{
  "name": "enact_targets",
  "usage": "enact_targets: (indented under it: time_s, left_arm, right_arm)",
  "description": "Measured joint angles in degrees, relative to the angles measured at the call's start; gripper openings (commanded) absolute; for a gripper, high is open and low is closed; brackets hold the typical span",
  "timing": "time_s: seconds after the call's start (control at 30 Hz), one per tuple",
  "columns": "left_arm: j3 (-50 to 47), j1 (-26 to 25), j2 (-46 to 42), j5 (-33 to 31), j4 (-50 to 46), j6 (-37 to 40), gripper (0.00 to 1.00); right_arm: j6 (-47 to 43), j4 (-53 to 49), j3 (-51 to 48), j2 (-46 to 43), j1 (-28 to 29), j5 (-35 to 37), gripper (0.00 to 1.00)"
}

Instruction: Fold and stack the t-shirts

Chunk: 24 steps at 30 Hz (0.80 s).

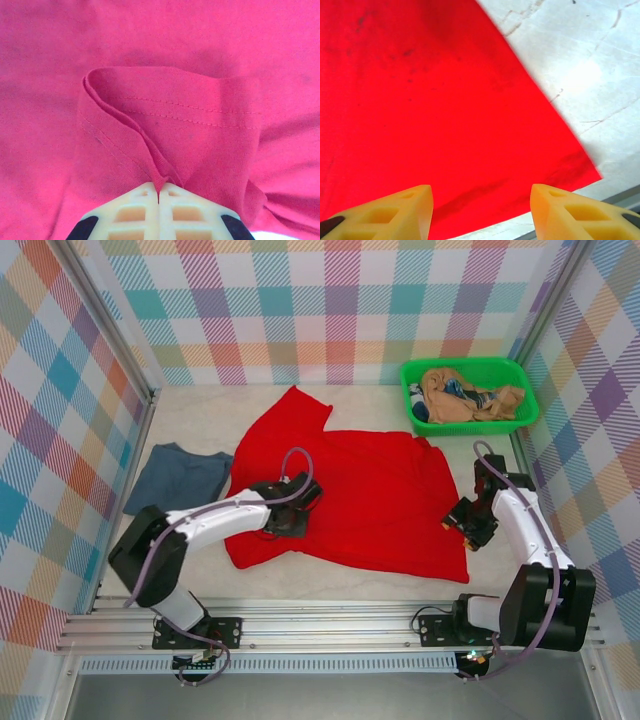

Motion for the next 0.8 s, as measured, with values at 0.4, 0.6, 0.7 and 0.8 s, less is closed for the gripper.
enact_targets:
  time_s: [0.4,0.6,0.7,0.8]
  left_arm:
    - [-2.08,0.00,-3.65,0.68,-1.75,-1.66,0.12]
    - [-3.96,0.00,3.08,1.77,0.76,-2.78,0.19]
    - [-4.52,0.02,3.39,1.95,1.11,-2.91,0.22]
    - [-4.68,0.31,3.37,1.99,1.66,-3.02,0.22]
  right_arm:
    - [1.40,0.24,0.02,6.67,-0.22,-1.22,0.53]
    - [3.17,1.95,-0.24,8.59,1.22,-2.56,0.47]
    - [4.46,3.74,-1.36,12.15,1.18,-2.51,0.46]
    - [5.55,5.27,-1.81,17.25,0.02,-2.54,0.42]
